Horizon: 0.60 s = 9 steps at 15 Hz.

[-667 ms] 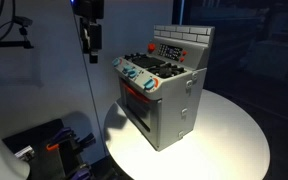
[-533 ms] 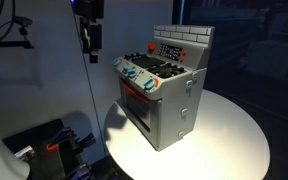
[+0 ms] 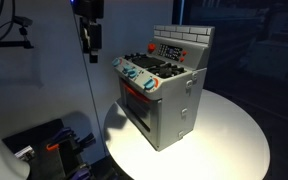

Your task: Press the orange top button on the microwave oven controlling panel of the stove

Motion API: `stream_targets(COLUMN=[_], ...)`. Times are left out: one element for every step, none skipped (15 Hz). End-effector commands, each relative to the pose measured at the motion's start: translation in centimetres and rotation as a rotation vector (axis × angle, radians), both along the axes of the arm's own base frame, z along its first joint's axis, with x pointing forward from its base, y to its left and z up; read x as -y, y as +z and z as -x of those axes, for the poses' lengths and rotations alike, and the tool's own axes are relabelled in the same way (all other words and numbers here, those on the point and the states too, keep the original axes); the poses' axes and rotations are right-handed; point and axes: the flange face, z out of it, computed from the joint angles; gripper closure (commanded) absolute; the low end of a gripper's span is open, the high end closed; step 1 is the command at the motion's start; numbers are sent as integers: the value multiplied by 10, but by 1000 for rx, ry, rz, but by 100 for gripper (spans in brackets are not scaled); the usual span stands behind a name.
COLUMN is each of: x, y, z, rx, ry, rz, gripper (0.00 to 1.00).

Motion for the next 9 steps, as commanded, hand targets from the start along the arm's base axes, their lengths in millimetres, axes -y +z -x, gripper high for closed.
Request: stream_targets(x=[0, 0, 0, 0, 0, 0, 0, 0, 0], y=[0, 0, 0, 0, 0, 0, 1, 2, 4], z=[0, 0, 0, 0, 0, 0, -1, -5, -7], rx=[-1, -1, -1, -1, -1, -1, 0, 5, 6], ry=[0, 0, 0, 0, 0, 0, -6, -12, -17], rz=[0, 0, 0, 0, 0, 0, 0, 7, 11], gripper=[0, 0, 0, 0, 0, 0, 0, 0, 0])
